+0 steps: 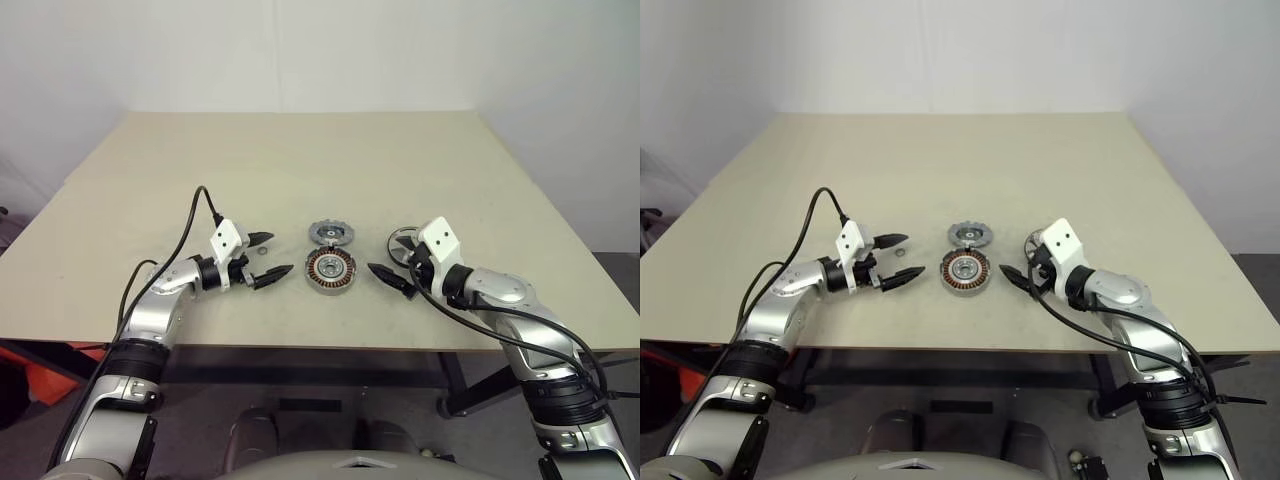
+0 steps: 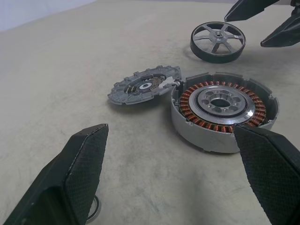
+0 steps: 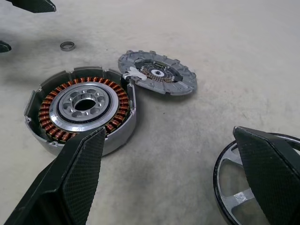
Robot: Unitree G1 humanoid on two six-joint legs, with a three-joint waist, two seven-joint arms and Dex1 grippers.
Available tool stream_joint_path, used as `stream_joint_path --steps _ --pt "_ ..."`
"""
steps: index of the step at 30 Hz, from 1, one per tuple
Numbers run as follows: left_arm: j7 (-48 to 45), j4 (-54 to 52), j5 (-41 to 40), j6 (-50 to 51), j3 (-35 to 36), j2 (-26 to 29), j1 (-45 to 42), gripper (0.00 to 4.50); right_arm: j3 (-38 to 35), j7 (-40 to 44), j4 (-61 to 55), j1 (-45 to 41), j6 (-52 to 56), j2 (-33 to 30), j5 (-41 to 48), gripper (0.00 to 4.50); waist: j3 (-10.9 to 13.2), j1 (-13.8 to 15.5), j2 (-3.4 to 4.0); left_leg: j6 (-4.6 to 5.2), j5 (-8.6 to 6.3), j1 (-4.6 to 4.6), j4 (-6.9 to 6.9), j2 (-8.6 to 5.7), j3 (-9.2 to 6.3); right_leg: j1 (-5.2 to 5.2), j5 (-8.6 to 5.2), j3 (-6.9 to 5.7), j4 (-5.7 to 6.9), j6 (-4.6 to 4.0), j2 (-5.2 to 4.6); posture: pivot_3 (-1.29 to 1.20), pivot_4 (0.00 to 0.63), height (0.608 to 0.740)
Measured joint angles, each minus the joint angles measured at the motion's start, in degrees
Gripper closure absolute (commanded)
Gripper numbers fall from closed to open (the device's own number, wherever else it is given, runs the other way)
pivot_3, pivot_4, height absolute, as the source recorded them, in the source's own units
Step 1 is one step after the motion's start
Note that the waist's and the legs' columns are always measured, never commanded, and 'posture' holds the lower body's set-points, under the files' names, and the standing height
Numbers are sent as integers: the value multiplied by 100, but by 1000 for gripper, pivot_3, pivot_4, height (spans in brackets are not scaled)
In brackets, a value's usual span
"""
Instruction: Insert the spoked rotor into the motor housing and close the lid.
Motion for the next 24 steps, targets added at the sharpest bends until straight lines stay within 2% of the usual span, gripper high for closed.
stream_joint_path --steps 24 --pt "59 18 64 -29 0 0 3 0 70 -63 138 -92 -150 91 -194 25 0 0 0 0 0 1 2 0 0 0 1 0 4 -1 0 0 0 740"
